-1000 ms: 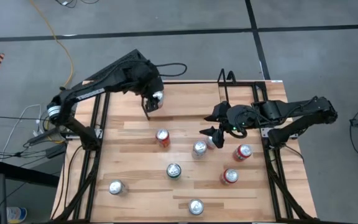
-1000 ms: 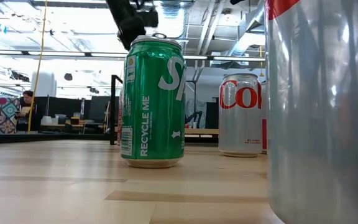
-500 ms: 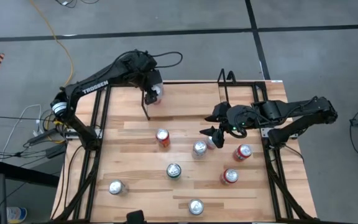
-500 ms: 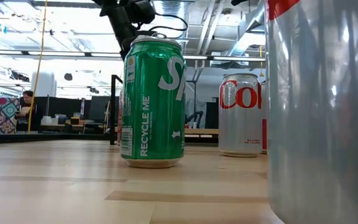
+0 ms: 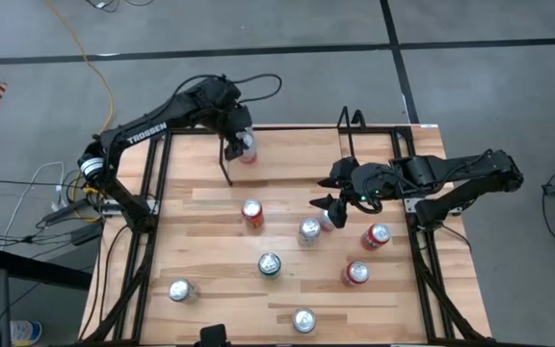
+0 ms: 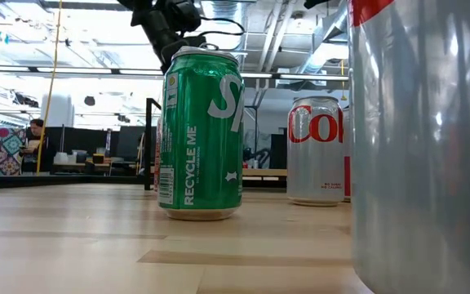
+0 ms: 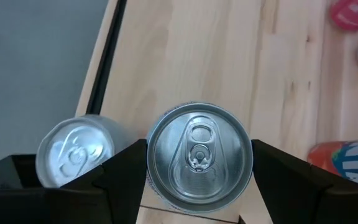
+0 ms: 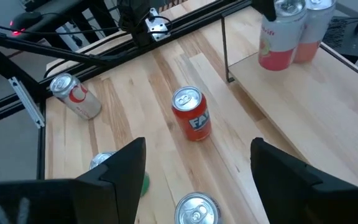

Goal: Place canned beverage on shelf
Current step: Put the bottom white orange soda can on the shelf aligned with the other white orange soda can

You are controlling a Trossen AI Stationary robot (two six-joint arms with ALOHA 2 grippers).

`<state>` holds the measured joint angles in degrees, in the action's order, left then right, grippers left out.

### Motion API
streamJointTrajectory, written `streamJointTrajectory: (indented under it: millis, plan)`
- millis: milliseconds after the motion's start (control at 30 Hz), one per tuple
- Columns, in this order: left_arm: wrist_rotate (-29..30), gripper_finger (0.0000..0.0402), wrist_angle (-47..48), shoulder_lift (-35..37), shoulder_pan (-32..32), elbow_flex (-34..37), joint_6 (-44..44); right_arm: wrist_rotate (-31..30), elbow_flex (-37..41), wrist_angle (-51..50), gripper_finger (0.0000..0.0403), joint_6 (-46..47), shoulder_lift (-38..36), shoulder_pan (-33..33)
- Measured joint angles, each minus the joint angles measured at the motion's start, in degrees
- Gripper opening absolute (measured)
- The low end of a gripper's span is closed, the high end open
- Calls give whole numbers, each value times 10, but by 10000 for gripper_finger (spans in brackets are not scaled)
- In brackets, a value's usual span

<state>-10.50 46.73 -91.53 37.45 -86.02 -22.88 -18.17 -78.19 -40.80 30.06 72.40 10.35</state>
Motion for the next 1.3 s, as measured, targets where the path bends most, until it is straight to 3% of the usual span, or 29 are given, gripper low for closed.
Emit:
streamJointTrajectory:
  millis: [400,967,1300]
  plan:
    - [-7,249,-35,6,0,49,-1,0,0,-7,265,0,0,-24]
    - [9,249,-44,15,10,53,-13,0,0,-9,265,-1,0,-30]
    - [45,249,-123,77,11,134,-13,1,0,-9,265,-4,0,-33]
